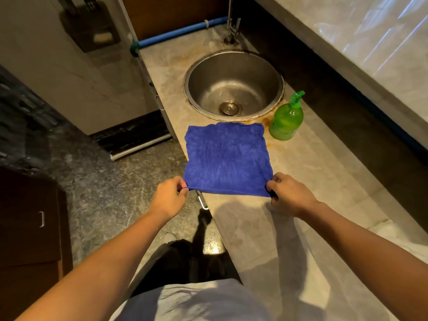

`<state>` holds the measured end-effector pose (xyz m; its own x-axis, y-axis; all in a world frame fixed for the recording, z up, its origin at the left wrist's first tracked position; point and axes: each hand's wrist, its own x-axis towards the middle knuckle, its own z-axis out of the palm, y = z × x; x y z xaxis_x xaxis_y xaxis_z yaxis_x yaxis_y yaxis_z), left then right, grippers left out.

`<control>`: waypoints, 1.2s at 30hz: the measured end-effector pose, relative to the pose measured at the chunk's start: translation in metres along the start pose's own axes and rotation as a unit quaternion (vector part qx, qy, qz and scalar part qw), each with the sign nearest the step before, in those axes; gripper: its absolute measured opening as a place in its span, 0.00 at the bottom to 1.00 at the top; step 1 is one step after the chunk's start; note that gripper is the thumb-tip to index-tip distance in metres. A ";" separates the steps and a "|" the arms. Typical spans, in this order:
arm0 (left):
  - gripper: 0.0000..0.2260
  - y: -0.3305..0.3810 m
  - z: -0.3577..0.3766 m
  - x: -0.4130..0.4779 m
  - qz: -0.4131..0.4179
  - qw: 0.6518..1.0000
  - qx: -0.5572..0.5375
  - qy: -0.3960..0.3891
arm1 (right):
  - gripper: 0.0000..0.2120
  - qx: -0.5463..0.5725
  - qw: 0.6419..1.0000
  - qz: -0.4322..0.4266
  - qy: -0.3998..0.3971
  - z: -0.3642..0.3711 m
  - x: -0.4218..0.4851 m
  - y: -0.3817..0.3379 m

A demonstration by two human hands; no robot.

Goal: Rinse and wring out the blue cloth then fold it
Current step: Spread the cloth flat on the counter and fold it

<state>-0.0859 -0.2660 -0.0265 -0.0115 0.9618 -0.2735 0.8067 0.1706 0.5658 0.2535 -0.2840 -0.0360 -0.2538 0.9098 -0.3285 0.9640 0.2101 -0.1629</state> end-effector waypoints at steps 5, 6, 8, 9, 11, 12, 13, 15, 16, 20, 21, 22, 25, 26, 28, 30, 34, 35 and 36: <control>0.07 0.007 -0.006 0.014 -0.037 0.995 -0.095 0.011 | 0.06 0.035 0.998 0.022 0.039 -0.013 0.014 -0.003; 0.07 0.010 -0.009 0.019 -0.038 0.993 -0.110 0.017 | 0.03 0.098 0.992 0.035 0.071 -0.020 0.019 -0.003; 0.06 0.018 -0.015 0.035 -0.036 0.988 -0.150 0.028 | 0.03 0.224 0.959 0.086 0.151 -0.035 0.034 -0.004; 0.07 0.022 -0.018 0.045 -0.040 0.980 -0.191 0.031 | 0.04 0.278 0.936 0.123 0.177 -0.043 0.043 -0.005; 0.10 0.030 -0.024 0.068 -0.054 0.955 -0.291 0.037 | 0.06 0.369 0.890 0.180 0.195 -0.059 0.064 -0.006; 0.10 0.033 -0.026 0.081 -0.057 0.944 -0.323 0.044 | 0.06 0.401 0.872 0.194 0.203 -0.065 0.075 -0.005; 0.10 0.036 -0.027 0.093 -0.056 0.938 -0.339 0.053 | 0.06 0.416 0.860 0.203 0.213 -0.071 0.086 -0.004; 0.10 0.043 -0.028 0.119 -0.050 0.935 -0.348 0.056 | 0.05 0.412 0.855 0.215 0.230 -0.081 0.108 -0.002; 0.10 0.046 -0.029 0.132 -0.046 0.937 -0.341 0.056 | 0.05 0.397 0.858 0.219 0.239 -0.086 0.118 -0.002; 0.10 0.058 -0.025 0.181 -0.066 0.939 -0.330 0.063 | 0.04 0.342 0.871 0.242 0.257 -0.095 0.152 -0.002; 0.08 0.060 -0.024 0.189 -0.081 0.942 -0.320 0.062 | 0.05 0.334 0.873 0.251 0.253 -0.096 0.158 -0.004; 0.05 0.062 -0.023 0.195 -0.093 0.948 -0.298 0.058 | 0.07 0.328 0.876 0.253 0.246 -0.096 0.162 -0.006; 0.13 0.061 -0.023 0.193 -0.082 0.982 -0.165 0.038 | 0.16 0.257 0.913 0.235 0.212 -0.093 0.162 -0.021; 0.17 0.060 -0.024 0.188 -0.056 0.992 -0.100 0.043 | 0.19 0.221 0.925 0.225 0.214 -0.089 0.159 -0.027; 0.21 0.059 -0.023 0.172 0.028 0.997 0.026 0.072 | 0.20 0.180 0.932 0.196 0.244 -0.082 0.154 -0.041; 0.21 0.064 -0.013 0.158 0.138 0.982 0.106 0.076 | 0.18 0.204 0.939 0.157 0.227 -0.076 0.157 -0.060; 0.29 0.066 0.027 0.145 0.184 0.953 0.239 -0.035 | 0.29 0.138 0.982 0.096 0.084 -0.045 0.177 -0.079; 0.31 0.057 0.032 0.144 0.166 0.951 0.255 -0.058 | 0.31 0.118 0.985 0.111 0.060 -0.035 0.176 -0.071; 0.32 0.044 0.035 0.144 0.154 0.950 0.262 -0.073 | 0.32 0.099 0.986 0.123 0.050 -0.023 0.171 -0.059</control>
<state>-0.0312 -0.1275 -0.0678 0.3246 0.9024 -0.2835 0.9421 -0.2817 0.1819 0.1549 -0.1322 -0.0610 0.0053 0.9573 -0.2892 0.9586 -0.0872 -0.2710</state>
